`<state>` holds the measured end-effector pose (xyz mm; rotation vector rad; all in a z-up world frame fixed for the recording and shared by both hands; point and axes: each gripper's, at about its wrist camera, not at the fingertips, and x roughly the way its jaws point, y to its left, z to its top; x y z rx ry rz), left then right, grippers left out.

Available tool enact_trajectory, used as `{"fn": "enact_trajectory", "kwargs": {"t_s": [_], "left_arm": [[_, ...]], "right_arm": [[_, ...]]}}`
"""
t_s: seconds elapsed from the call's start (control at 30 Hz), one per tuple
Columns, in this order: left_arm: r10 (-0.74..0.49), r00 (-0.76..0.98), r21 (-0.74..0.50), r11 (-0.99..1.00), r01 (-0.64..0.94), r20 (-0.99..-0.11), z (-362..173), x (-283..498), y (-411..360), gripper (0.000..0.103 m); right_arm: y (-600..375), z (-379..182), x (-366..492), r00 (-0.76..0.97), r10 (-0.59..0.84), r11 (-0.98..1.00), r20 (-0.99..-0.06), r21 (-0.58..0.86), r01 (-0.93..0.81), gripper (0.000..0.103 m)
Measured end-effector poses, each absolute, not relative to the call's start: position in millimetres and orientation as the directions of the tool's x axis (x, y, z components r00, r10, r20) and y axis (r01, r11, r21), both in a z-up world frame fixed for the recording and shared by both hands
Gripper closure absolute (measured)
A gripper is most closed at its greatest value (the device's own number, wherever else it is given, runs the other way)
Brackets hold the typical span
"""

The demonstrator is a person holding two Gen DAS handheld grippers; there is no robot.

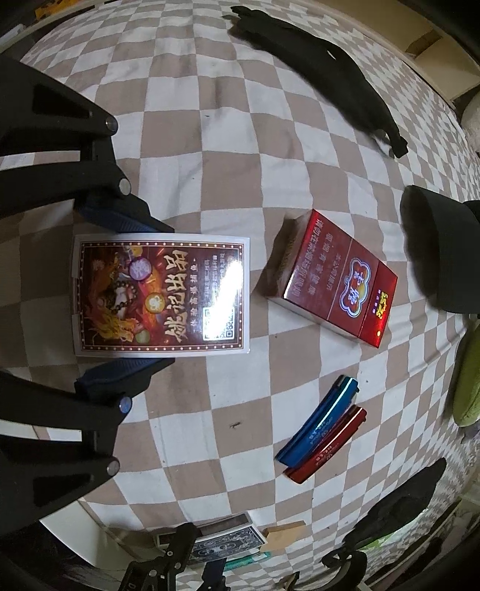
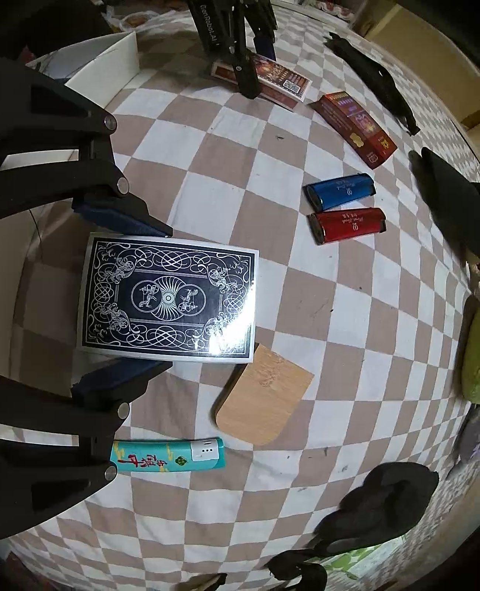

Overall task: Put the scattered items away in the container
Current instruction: 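Close the left tool on the red-bordered card pack while the right tool grips the blue deck, then lift and carry the card pack and blue deck toward the white box with both tools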

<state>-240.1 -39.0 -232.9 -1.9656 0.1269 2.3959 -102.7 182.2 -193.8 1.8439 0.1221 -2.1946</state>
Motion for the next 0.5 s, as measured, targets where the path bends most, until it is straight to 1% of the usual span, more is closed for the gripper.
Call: {"fn": "enact_trajectory", "kwargs": {"t_s": [0.07,0.1,0.17,0.2,0.23,0.3,0.37,0.43,0.5], "left_arm": [[-0.014,-0.198,0.029,-0.997,-0.073,-0.980,-231.6,-237.5,-38.7,0.044],[-0.006,-0.198,0.020,-0.998,-0.067,-0.980,-228.7,-218.7,-31.7,0.044],[0.014,-0.197,-0.003,-0.998,-0.055,-0.980,-226.9,-218.6,-35.5,0.044],[0.027,-0.196,-0.018,-0.999,-0.050,-0.980,-228.6,-226.6,-66.9,0.044],[0.041,-0.196,-0.033,-0.998,-0.044,-0.980,-229.9,-233.9,-95.5,0.044],[0.059,-0.200,-0.053,-0.998,-0.036,-0.978,-227.6,-234.6,-97.4,0.044],[0.072,-0.206,-0.067,-0.997,-0.033,-0.976,-224.8,-235.5,-98.1,0.044],[0.085,-0.215,-0.080,-0.996,-0.033,-0.973,-221.6,-236.4,-98.3,0.044],[0.101,-0.223,-0.097,-0.995,-0.032,-0.970,-215.4,-236.5,-96.8,0.044]], "right_arm": [[182.8,-191.6,-100.2,-0.151,-0.161,-0.959,-0.975,0.118,0.257,0.041],[184.0,-189.4,-99.1,-0.151,-0.173,-0.959,-0.973,0.131,0.251,0.041],[186.5,-184.7,-97.2,-0.155,-0.195,-0.959,-0.968,0.156,0.236,0.041],[187.9,-182.6,-99.6,-0.158,-0.207,-0.959,-0.965,0.169,0.228,0.041],[190.9,-182.4,-121.6,-0.161,-0.220,-0.959,-0.962,0.183,0.218,0.041],[200.2,-194.6,-170.4,-0.166,-0.246,-0.957,-0.955,0.212,0.199,0.042],[192.7,-195.3,-195.5,-0.171,-0.276,-0.953,-0.946,0.247,0.175,0.042],[181.1,-182.5,-224.6,-0.177,-0.303,-0.948,-0.936,0.277,0.156,0.042],[176.9,-192.8,-219.3,-0.186,-0.326,-0.942,-0.927,0.301,0.147,0.042]]}}
